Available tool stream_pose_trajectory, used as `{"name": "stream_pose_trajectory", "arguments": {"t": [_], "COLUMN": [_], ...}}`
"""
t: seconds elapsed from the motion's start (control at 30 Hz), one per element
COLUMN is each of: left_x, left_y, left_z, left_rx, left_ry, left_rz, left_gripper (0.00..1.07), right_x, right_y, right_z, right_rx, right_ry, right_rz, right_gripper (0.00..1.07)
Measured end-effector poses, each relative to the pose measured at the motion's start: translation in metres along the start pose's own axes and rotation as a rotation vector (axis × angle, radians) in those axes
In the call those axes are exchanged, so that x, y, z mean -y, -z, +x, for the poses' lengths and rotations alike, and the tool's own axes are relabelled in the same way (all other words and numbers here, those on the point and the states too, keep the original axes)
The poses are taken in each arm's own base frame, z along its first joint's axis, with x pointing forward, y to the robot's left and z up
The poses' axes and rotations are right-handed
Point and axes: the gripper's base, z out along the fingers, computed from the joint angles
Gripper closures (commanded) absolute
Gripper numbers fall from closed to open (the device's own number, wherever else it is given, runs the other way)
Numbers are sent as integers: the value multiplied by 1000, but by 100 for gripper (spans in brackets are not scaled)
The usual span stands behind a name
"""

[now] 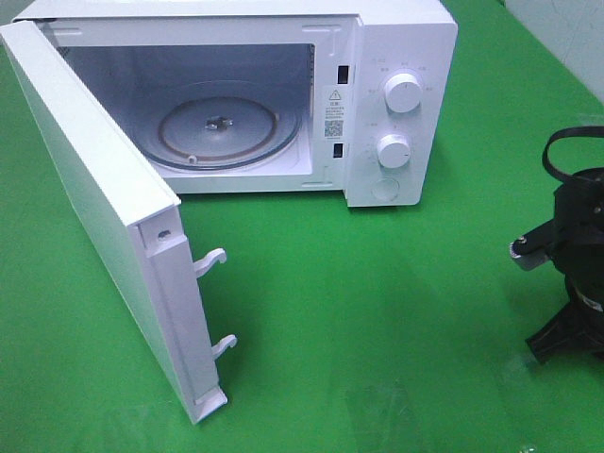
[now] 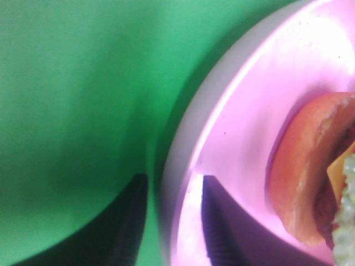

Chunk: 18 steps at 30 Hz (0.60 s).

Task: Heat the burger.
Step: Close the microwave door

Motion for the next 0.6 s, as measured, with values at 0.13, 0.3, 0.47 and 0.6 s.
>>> {"name": "stream_pose_trajectory", "arguments": {"t": [0.13,0.3,0.47,0.6], "left_x": [0,0,0,0], "left_y": [0,0,0,0], "left_z": [0,0,0,0], "left_rx": [0,0,0,0], "left_ry": [0,0,0,0], "left_rz": [0,0,0,0], "left_gripper": [13,13,13,13], "right_x": [7,21,32,46], "right_y": [16,43,72,108], "right_z": [-2,0,6,22], "right_rx": [37,112,216,325], "right_ry": [-54,-109,-112,-94], "right_rz": [-34,-96,-198,-324], "right_gripper": [49,41,31,28]}}
